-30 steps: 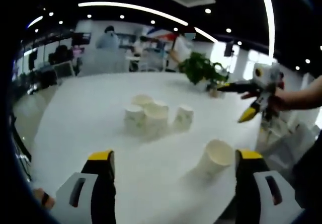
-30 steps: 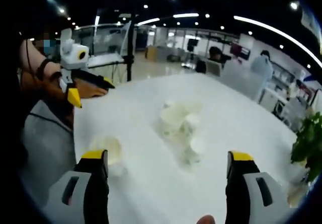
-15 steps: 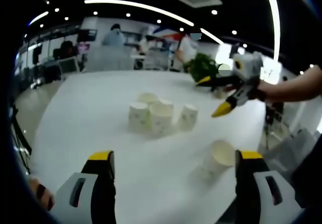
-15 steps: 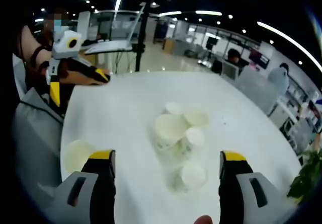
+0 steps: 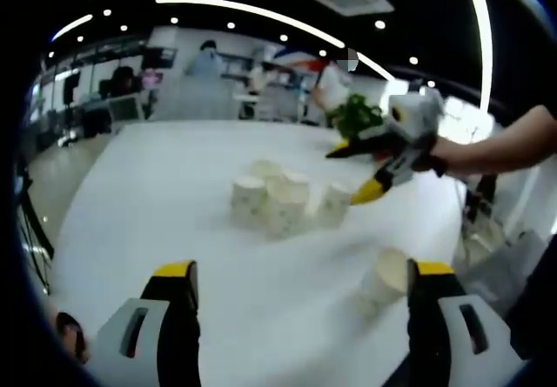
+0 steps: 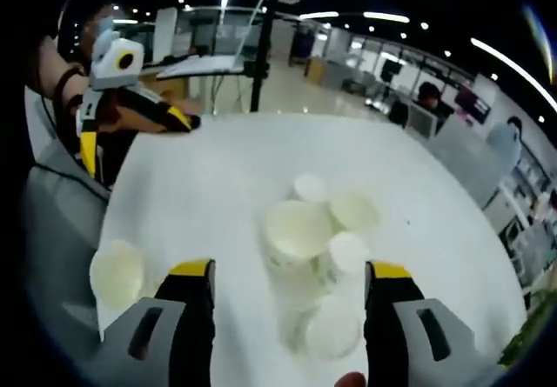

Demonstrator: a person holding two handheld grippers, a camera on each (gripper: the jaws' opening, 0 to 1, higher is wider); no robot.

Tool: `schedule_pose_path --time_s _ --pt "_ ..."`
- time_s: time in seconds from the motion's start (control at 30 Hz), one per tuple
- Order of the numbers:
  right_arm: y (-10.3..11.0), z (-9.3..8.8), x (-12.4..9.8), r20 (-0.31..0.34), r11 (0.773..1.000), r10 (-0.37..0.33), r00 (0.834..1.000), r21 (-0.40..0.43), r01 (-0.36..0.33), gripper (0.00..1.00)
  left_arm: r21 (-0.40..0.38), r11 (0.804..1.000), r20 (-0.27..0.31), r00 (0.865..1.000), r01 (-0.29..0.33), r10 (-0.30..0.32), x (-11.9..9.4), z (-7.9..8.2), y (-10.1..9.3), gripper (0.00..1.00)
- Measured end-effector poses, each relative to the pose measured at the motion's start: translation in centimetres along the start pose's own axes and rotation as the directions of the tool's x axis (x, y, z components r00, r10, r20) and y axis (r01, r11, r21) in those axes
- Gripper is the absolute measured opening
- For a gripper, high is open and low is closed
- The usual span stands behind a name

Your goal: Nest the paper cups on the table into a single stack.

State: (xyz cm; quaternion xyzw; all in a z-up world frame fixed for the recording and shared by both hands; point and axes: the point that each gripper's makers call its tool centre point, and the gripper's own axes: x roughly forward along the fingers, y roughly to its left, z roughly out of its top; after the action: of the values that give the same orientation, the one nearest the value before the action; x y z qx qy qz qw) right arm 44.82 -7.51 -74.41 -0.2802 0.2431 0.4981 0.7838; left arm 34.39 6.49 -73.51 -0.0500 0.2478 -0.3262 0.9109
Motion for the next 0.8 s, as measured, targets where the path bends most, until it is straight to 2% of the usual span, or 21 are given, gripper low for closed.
schedule_pose_path --time_s 0.23,0.5,0.6,0.73,0.8 --pt "0.0 1.0 1.6 0.007 0.999 0.033 0.999 -0.031 -0.033 0.57 0.009 1.000 -0.015 1.000 0.003 -0.003 0.1 -0.3 0.2 1.00" --pt "1.6 0.9 3.7 -0.057 0.985 0.117 0.992 -0.120 -0.123 0.41 0.004 1.000 -0.025 1.000 -0.003 0.003 0.1 -0.8 0.6 1.00" --pt "1.7 0.2 4.2 -0.117 0.969 0.123 0.986 -0.200 -0.144 0.34 0.008 1.000 -0.034 0.999 -0.004 0.005 0.1 -1.1 0.7 1.00" --pt "2.0 0.3 4.9 -0.113 0.966 0.150 0.982 -0.195 -0.170 0.29 0.006 1.000 -0.023 1.000 -0.008 0.008 0.0 -0.8 0.9 1.00" --pt "2.1 0.0 5.1 -0.141 0.959 0.151 0.978 -0.221 -0.179 0.26 0.009 1.000 -0.030 1.000 -0.007 0.008 0.1 -0.9 1.0 1.00"
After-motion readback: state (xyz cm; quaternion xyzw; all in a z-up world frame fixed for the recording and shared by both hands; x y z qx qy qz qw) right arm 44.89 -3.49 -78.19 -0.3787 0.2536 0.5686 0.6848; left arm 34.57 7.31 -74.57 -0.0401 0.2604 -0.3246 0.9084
